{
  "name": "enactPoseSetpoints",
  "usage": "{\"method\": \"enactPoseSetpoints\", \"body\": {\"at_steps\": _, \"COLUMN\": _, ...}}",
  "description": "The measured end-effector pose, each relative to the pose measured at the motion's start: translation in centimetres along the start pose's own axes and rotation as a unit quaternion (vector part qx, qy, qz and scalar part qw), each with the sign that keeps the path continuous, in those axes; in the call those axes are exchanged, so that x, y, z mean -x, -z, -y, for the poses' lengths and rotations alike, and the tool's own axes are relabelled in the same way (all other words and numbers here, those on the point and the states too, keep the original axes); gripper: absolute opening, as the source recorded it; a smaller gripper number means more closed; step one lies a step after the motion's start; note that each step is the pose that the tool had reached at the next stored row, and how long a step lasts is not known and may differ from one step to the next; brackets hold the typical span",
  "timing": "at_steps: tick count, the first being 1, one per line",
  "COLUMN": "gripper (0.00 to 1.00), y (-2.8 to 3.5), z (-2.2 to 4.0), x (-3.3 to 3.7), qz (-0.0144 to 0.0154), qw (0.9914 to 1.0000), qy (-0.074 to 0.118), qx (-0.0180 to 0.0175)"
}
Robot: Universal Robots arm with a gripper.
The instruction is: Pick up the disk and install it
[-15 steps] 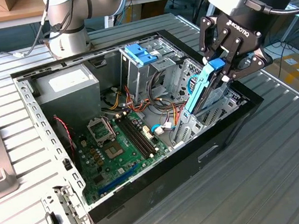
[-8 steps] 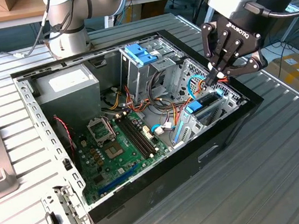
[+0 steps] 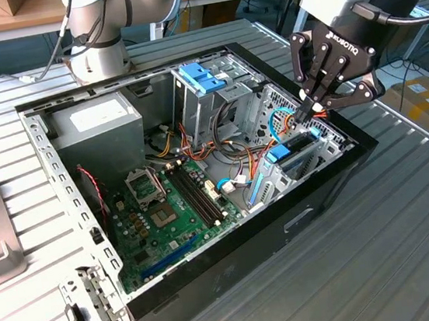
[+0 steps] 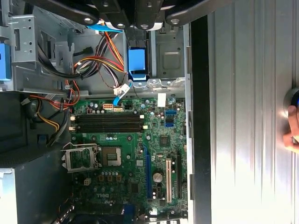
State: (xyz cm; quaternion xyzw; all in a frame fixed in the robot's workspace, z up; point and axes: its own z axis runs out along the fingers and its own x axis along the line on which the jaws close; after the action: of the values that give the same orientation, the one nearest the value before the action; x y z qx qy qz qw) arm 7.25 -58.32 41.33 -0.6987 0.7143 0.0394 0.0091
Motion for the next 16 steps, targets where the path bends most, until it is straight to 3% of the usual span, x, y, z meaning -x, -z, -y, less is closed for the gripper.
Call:
{"method": "enactPoseSetpoints", "body": {"at_steps": 5, "gripper": 0.11, "y": 0.00, "z": 0.04, "x": 0.00, "qz": 0.0000, "qw": 1.00000, "qy": 0.000, "qx": 0.0000}}
{"method": "enactPoseSetpoints", "body": {"at_steps": 13, "gripper": 0.11, "y": 0.07, "z": 3.20, "x": 0.07, "qz": 0.0000, "qw": 1.00000, "qy": 0.000, "qx": 0.0012}}
{"method": "enactPoseSetpoints", "body": {"at_steps": 14, "gripper": 0.11, "y": 0.01, "z": 3.97, "x": 0.08, "qz": 0.0000, "qw": 1.00000, "qy": 0.000, "qx": 0.0018}}
{"method": "enactPoseSetpoints", "body": {"at_steps": 16, "gripper": 0.11, "y": -0.15, "z": 4.71, "x": 0.06, "qz": 0.0001, "qw": 1.00000, "qy": 0.000, "qx": 0.0022}}
